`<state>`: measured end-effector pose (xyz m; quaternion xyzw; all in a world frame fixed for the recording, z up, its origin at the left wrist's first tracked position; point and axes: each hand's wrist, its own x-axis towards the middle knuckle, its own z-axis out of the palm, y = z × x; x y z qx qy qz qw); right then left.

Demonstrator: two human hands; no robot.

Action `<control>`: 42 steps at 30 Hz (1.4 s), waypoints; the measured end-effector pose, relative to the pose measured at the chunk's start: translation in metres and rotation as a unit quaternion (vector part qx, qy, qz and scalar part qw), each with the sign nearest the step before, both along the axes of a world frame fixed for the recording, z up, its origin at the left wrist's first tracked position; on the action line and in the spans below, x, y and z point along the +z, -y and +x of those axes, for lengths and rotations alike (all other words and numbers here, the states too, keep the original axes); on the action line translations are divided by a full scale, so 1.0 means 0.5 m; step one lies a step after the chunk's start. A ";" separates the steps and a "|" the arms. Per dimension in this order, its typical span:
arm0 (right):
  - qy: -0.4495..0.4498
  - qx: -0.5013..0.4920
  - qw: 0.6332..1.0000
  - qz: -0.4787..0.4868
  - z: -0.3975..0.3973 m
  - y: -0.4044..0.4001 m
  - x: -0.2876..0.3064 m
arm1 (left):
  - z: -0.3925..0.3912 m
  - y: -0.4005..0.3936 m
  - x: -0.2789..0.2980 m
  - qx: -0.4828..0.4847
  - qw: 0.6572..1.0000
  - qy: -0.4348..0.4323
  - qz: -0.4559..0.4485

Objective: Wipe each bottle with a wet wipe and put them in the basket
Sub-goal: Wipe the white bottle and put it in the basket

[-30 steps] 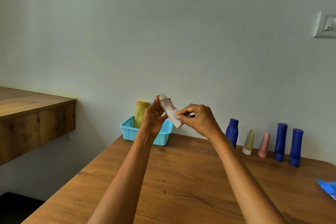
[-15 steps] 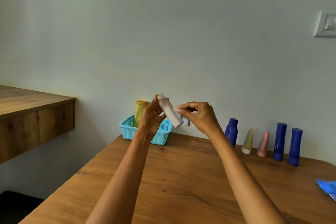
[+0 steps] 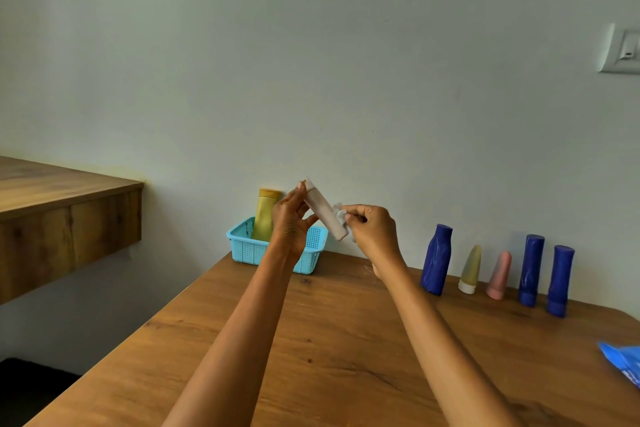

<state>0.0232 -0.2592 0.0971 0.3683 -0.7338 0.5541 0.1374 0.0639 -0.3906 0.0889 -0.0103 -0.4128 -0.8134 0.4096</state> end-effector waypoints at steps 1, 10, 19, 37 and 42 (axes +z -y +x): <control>-0.003 -0.001 1.000 0.003 0.004 0.003 0.000 | -0.001 0.002 -0.002 0.009 1.000 0.001 0.003; 0.106 0.048 0.982 -0.149 -0.010 -0.016 0.003 | -0.011 -0.014 0.002 -0.007 0.999 0.030 -0.023; 0.036 0.004 0.999 0.026 -0.011 -0.013 0.005 | -0.030 -0.012 -0.007 0.044 0.995 0.089 0.009; -0.257 -0.051 0.958 0.116 -0.003 -0.004 -0.014 | -0.020 -0.006 0.002 -0.092 0.953 0.272 -0.095; -0.280 -0.036 0.940 0.194 -0.002 -0.013 -0.016 | -0.023 0.001 -0.014 -0.041 0.960 0.269 -0.072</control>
